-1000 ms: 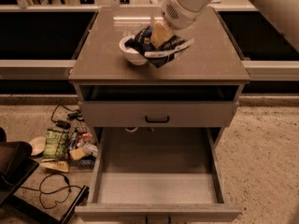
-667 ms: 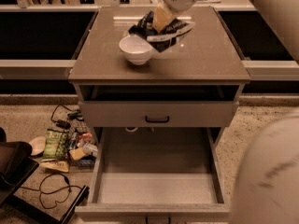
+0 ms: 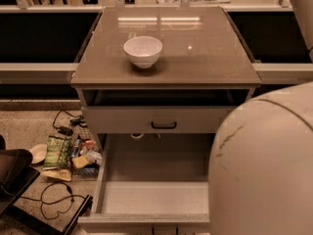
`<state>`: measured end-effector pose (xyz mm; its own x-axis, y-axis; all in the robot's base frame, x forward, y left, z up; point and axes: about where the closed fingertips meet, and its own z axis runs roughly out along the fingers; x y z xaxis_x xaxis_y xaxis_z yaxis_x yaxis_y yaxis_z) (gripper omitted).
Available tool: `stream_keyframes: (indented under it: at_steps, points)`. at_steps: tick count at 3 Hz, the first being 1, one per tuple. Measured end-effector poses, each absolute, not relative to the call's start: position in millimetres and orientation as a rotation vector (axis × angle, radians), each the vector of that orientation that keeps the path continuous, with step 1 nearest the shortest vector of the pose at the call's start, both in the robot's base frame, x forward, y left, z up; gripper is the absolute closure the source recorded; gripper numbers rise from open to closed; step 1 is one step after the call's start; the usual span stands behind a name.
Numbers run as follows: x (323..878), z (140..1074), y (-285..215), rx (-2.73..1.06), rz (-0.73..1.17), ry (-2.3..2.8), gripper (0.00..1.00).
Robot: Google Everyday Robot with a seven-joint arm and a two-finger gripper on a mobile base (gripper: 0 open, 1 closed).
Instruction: Pick blue chip bag from middle drawer and place on counter
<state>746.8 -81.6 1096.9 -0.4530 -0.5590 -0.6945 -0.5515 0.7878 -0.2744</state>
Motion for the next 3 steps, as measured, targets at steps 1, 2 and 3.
stream_keyframes:
  at_steps: [1, 2, 3]
  points:
    - [772.4, 1112.7, -111.6, -0.7, -0.008, 2.072, 1.0]
    - [794.0, 1108.8, -145.2, -0.594, 0.009, 2.027, 1.0]
    - [809.3, 1093.0, -172.0, -0.514, 0.035, 2.016, 1.0]
